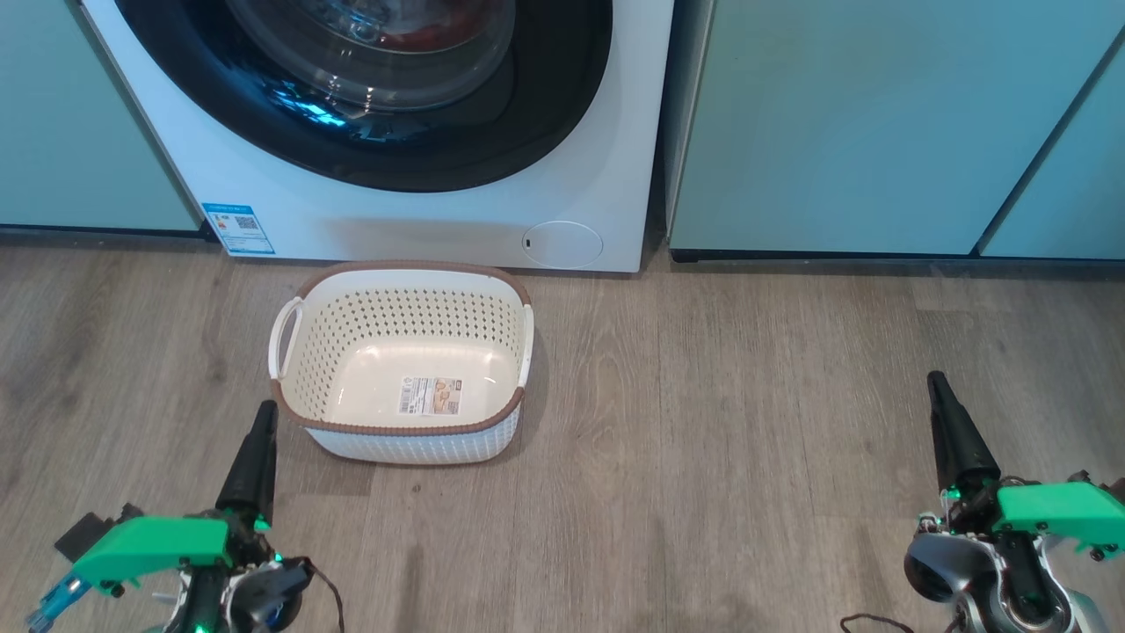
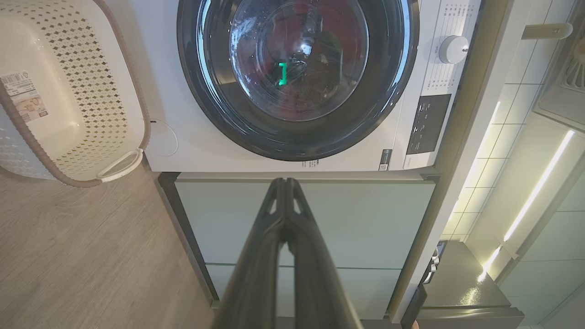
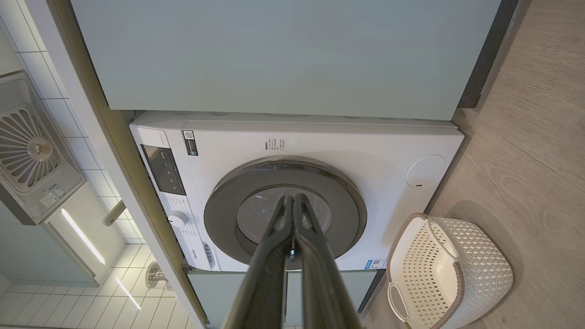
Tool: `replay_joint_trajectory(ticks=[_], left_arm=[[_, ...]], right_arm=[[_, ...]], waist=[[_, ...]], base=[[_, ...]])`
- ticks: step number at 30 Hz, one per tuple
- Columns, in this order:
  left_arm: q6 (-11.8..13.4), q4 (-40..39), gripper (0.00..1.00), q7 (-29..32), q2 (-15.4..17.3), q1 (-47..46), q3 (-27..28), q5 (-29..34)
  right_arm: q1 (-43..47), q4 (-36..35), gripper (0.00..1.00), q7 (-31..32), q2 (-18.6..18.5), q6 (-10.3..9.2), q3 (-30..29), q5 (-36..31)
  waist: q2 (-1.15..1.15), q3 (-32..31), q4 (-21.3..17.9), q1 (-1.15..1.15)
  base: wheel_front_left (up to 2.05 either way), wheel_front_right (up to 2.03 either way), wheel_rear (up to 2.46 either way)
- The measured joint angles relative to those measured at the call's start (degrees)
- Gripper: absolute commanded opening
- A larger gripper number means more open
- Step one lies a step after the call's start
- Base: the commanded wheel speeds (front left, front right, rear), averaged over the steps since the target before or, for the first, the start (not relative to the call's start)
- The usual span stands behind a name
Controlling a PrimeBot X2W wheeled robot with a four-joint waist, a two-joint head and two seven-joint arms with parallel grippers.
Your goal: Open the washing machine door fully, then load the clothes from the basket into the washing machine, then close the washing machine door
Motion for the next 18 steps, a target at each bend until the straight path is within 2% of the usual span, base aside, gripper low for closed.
replay_joint_trajectory(ticks=[18], left_arm=[[0.0, 0.02, 0.0, 0.22, -0.14, -0.42, 0.46, 0.07]], right_arm=[[0.0, 0.0, 0.0, 0.09, 0.01, 0.0, -0.03, 0.0]], waist=[[0.0, 0.0, 0.0, 0.0]], base=[[0.0, 0.0, 0.0]])
